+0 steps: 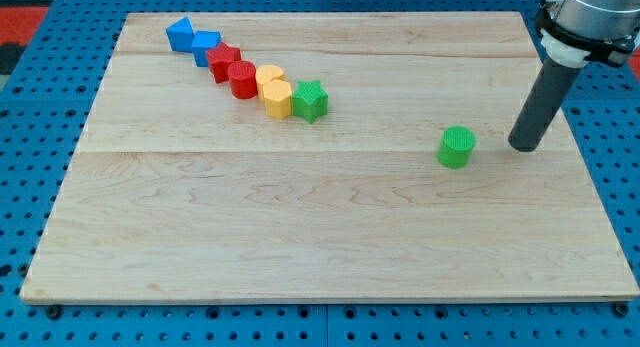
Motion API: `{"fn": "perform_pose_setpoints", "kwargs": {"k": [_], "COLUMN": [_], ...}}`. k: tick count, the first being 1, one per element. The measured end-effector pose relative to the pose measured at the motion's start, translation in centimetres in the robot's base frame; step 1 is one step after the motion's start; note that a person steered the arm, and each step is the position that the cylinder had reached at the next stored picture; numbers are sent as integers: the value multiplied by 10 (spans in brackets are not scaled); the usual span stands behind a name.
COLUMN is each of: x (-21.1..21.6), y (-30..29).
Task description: Keep green circle in a diagonal line other blocks
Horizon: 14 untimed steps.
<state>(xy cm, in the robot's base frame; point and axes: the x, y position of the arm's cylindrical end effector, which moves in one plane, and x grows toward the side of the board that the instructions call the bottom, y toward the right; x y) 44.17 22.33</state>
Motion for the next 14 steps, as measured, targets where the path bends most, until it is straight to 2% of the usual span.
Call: {"fn": "perform_pose_setpoints", "kwargs": {"k": [1,3,4,5,6,7,8,11,12,13,14], "x": [0,0,25,85,89,89,88,2,-15,-8,19], "y": [-25,-135,-135,-118,-150,-159,-144,-174,-190,-186,-150]}}
